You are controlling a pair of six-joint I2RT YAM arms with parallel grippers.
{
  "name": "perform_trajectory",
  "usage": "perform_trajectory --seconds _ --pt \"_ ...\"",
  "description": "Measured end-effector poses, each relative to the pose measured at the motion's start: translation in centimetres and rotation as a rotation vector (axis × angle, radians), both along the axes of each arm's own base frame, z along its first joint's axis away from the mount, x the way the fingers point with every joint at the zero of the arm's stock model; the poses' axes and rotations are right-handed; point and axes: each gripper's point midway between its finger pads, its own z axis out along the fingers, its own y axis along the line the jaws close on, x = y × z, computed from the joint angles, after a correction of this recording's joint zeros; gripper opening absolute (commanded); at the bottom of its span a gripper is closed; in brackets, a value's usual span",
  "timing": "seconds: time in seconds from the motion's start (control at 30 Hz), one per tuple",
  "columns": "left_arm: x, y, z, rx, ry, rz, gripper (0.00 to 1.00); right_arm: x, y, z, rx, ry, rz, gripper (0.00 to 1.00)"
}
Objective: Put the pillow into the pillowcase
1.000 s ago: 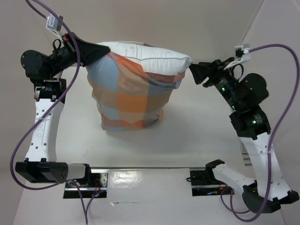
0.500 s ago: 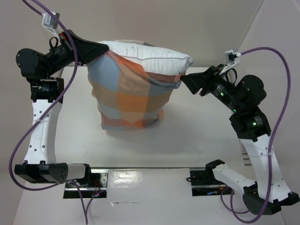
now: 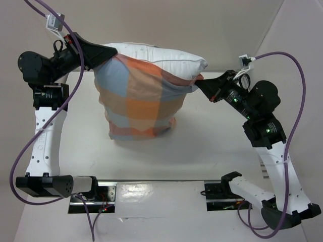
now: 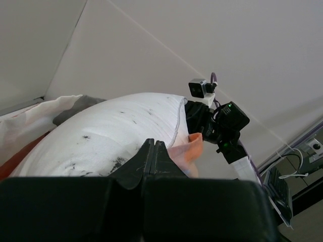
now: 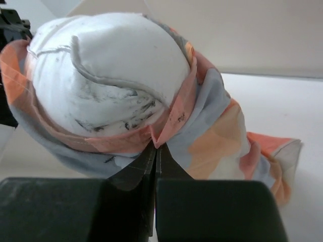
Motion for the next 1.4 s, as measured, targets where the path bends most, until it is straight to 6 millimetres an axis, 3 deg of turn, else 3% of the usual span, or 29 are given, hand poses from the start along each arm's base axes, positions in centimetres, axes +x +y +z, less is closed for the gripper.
perform_trajectory --seconds 0.3,0.57,0.6,0.73,0.77,0.83,0.97,1.03,1.1,1.2,1.3,1.4 --pt "0.1 0.0 -0.3 0.002 0.016 0.0 0.0 -2.2 -2.4 2.8 -0.008 -0.124 -0.093 0.0" --pt "0.7 0.7 -0.6 0.011 0.025 0.031 0.0 -2.7 -3.5 7.9 -0.029 -0.31 -0.148 0.0" --pt "0.7 0.8 -0.7 0.013 0.031 0.036 0.1 -2.7 -3.5 8.1 -0.03 -0.319 -0.154 0.0" --pt "0.8 1.6 -0.5 0.05 0.02 0.081 0.92 -2.3 -3.5 8.9 -0.03 -0.361 -0.16 0.0" --pt "0.7 2.0 -0.1 0.065 -0.001 0.102 0.98 -2.1 -3.4 9.1 -0.028 -0.366 -0.161 0.0" --pt "0.5 3.2 1.0 0.091 -0.037 0.175 1.0 -1.6 -3.3 9.1 -0.028 -0.368 -0.161 0.0" --pt "-0.1 5.7 3.2 0.137 -0.099 0.397 0.84 -1.0 -3.0 8.9 -0.028 -0.368 -0.161 0.0" --pt "-0.8 6.4 3.5 0.161 -0.11 0.483 0.91 -1.0 -3.0 9.0 -0.027 -0.372 -0.159 0.0" --pt "-0.8 7.0 2.6 0.186 -0.09 0.538 0.97 -1.1 -2.9 9.0 -0.025 -0.38 -0.153 0.0" --pt "-0.3 7.7 0.6 0.215 -0.031 0.58 0.98 -1.2 -2.9 9.0 -0.025 -0.384 -0.146 0.0" --pt "1.1 8.5 -2.3 0.237 0.064 0.611 0.98 -1.3 -2.8 9.0 -0.025 -0.385 -0.143 0.0" --pt "2.7 9.6 -6.4 0.258 0.211 0.652 0.95 -1.1 -2.7 8.9 -0.025 -0.382 -0.142 0.0"
